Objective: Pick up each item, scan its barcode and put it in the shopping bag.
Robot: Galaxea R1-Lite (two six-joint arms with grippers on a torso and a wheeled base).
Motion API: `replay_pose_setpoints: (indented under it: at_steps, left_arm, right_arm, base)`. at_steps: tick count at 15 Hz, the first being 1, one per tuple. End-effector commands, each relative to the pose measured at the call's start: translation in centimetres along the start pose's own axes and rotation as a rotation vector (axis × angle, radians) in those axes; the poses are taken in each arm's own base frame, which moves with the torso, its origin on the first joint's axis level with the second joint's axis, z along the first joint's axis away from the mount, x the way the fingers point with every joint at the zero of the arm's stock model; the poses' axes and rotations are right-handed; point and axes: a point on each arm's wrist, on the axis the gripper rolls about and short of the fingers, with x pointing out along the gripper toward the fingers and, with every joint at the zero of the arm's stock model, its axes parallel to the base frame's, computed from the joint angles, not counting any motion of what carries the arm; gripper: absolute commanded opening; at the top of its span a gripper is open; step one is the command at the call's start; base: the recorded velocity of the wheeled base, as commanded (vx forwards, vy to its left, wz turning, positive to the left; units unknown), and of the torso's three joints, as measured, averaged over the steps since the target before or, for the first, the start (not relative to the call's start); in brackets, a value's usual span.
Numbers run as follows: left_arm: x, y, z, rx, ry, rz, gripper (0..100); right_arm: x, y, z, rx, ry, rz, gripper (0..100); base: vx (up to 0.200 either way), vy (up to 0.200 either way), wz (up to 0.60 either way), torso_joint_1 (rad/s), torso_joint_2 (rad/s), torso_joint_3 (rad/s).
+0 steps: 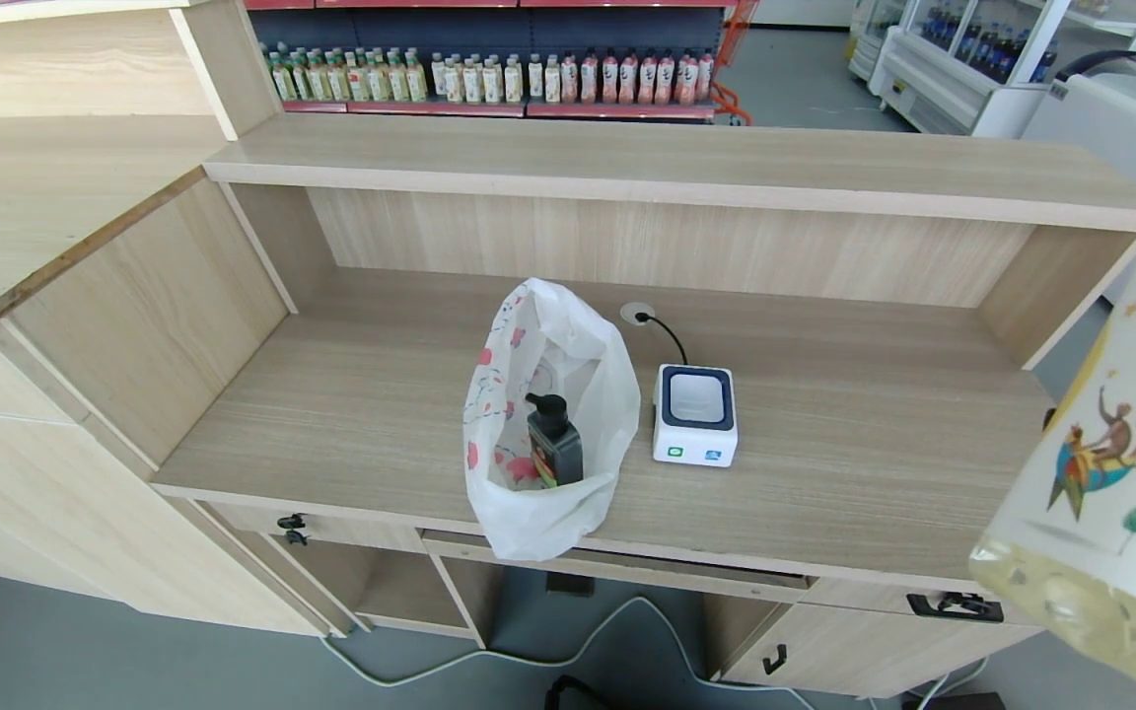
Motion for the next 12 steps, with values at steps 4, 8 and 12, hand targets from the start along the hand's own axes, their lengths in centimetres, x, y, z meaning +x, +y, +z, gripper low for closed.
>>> replay_pose_setpoints:
  at_steps: [4, 8, 12]
  left_arm:
    - [0.0, 0.0, 0.0, 0.0, 0.0, 0.0, 100]
    - [0.0, 0.0, 0.0, 0.0, 0.0, 0.0, 100]
    - [0.0, 0.0, 0.0, 0.0, 0.0, 0.0, 100]
  right_arm:
    - [0.9, 0.3, 0.0, -0.019, 0.031, 0.063, 0]
    - [1.3, 0.2, 0.4, -0.021, 0.035, 0.075, 0]
    - [1.5, -0.2, 0.3, -0.023, 0.041, 0.072, 0]
  base:
    - [0.0, 0.0, 0.0, 0.0, 0.0, 0.0]
    - [0.0, 0.0, 0.0, 0.0, 0.0, 0.0]
    - [0.0, 0.0, 0.0, 0.0, 0.0, 0.0]
